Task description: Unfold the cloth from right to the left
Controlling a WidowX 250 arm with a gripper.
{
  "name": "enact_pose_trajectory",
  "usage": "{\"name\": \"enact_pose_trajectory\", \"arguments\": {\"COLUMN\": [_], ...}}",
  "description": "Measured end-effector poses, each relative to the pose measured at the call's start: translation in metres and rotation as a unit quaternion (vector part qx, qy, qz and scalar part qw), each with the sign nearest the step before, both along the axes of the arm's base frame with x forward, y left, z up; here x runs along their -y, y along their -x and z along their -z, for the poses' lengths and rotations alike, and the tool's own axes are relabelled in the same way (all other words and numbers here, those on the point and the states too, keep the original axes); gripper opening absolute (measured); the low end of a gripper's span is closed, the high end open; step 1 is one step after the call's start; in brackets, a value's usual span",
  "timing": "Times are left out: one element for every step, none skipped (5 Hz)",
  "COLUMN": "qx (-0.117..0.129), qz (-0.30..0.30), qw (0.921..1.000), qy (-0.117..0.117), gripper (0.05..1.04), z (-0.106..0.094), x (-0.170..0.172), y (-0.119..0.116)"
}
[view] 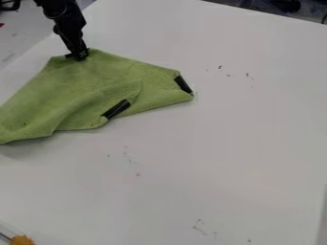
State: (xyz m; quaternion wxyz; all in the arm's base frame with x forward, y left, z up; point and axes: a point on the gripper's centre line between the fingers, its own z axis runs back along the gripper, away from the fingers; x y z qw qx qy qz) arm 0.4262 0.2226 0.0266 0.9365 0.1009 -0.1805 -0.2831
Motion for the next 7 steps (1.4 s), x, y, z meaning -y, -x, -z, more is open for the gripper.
{"name": "enact_pose_trajectory", "arguments": {"qx": [-0.005,0.017,0.056,0.053,-0.011,-0.073,-0.083], "qz": [0.005,0.015,0.035,0.009,-0.049,-0.138,-0.157], "qw": [0.9998,0.9984,0.9943,0.9956,0.9981,0.9877,0.9839], "qy": [-0.017,-0.051,-0.084,-0.077,-0.037,0.006,0.017], "gripper": [1.001,1.005,1.000,1.000,0.999,0.999,0.999], "z": [-0.006,-0.034,-0.054,-0.088,-0.087,-0.093,-0.094], "x": [0.007,0.012,0.014,0.007,0.016,0.030,0.035], "y": [-0.003,-0.009,-0.017,-0.025,-0.025,-0.019,-0.017]}}
